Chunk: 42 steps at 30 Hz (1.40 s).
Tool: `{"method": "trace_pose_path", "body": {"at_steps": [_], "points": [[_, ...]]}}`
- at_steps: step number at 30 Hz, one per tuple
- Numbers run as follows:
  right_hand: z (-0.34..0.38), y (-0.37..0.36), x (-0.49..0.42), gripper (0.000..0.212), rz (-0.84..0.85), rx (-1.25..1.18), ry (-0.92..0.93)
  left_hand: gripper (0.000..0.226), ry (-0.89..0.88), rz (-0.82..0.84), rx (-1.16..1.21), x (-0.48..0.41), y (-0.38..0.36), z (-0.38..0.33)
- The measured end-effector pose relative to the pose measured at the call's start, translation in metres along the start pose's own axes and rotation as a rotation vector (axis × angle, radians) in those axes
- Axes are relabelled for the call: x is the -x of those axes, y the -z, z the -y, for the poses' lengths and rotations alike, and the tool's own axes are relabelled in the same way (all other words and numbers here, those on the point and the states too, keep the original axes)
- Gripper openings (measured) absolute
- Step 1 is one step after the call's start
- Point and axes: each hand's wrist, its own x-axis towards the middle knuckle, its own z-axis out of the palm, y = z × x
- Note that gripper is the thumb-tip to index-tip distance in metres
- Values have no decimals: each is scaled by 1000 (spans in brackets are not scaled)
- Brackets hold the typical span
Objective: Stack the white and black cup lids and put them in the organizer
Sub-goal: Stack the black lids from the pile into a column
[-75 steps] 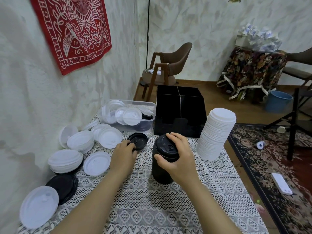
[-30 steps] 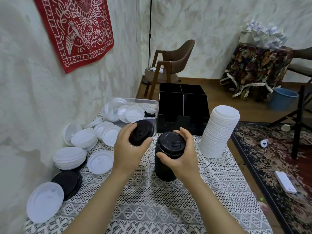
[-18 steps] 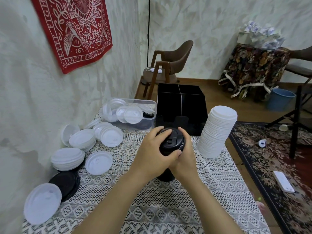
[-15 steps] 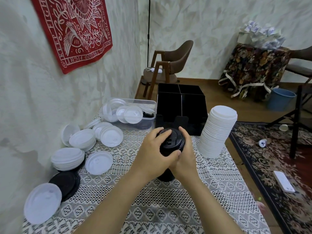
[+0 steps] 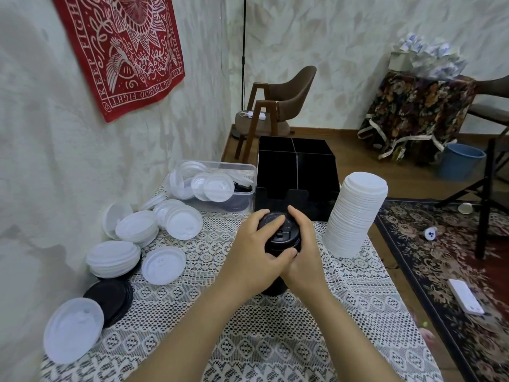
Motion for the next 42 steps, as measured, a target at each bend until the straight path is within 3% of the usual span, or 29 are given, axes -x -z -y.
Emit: {"method": "trace_pose_path", "body": {"at_steps": [9,25,28,32,37,39,42], "points": [[3,-3,3,71,-36,13,-7,64,-29,33,-103,1,-3,0],[2,-6,11,69,3,-106,-80,52,-13,67,220,6,-8,10],[0,-6,10,69,19,-130,-81,61,28,41,312,7,-13,14],[-5,0,10,85,86,-116,-98,84,148,19,532,14,-20,23],[-8,4,10,88,115,-90,-123,80,198,159,850,34,-23,39],[-7,4,10,88,115,-64,-115,86,222,204,848,39,-23,45],[-7,3,9,87,105,-52,-111,103,231,203,555,36,-28,52]]}}
